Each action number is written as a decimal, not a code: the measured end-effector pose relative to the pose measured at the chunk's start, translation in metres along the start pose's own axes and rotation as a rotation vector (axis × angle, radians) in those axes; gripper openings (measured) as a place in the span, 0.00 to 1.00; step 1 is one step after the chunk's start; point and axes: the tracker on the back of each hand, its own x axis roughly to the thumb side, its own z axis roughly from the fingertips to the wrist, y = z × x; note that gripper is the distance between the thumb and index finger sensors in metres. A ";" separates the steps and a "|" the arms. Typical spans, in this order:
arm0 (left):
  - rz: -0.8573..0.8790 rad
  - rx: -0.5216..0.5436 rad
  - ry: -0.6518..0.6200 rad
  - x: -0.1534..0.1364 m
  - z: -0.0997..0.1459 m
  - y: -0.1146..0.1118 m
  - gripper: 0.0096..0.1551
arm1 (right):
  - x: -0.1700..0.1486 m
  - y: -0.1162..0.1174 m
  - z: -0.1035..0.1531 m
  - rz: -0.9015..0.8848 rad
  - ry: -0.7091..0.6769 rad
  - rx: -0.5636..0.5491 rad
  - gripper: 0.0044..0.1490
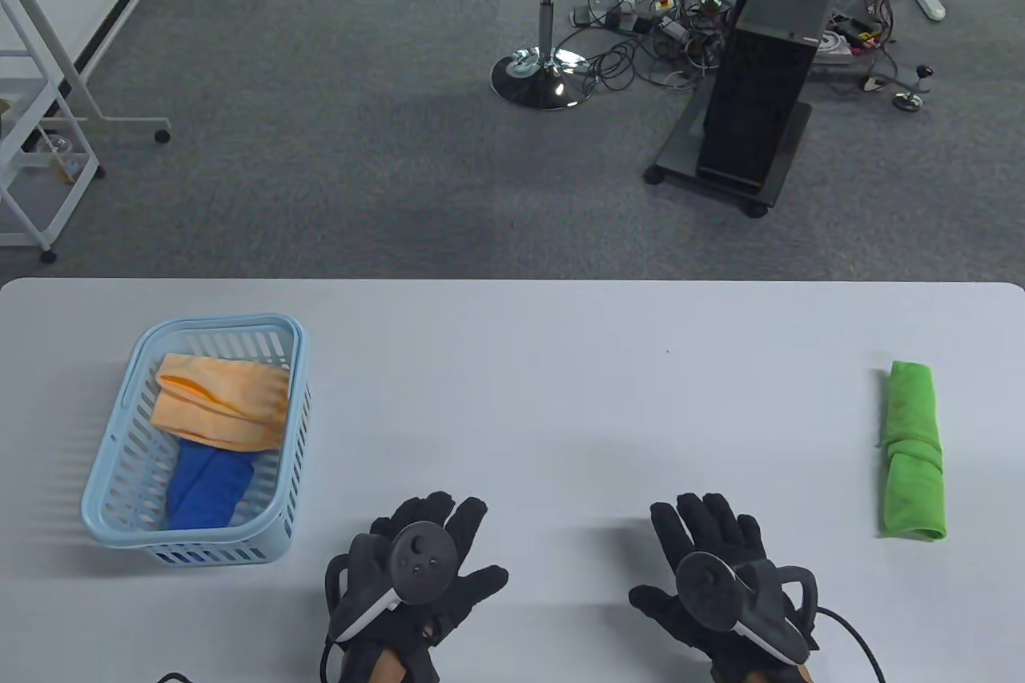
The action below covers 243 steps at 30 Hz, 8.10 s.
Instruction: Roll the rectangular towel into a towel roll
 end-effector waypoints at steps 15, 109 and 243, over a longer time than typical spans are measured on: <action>0.067 0.369 0.146 -0.018 -0.025 0.142 0.43 | 0.000 0.006 -0.009 -0.012 0.013 0.092 0.61; 0.260 0.069 0.149 0.011 -0.022 -0.014 0.35 | -0.008 0.007 -0.013 -0.087 0.047 0.289 0.57; 0.053 -0.130 0.344 -0.024 -0.027 -0.017 0.21 | -0.104 -0.033 -0.019 -0.315 0.513 0.014 0.38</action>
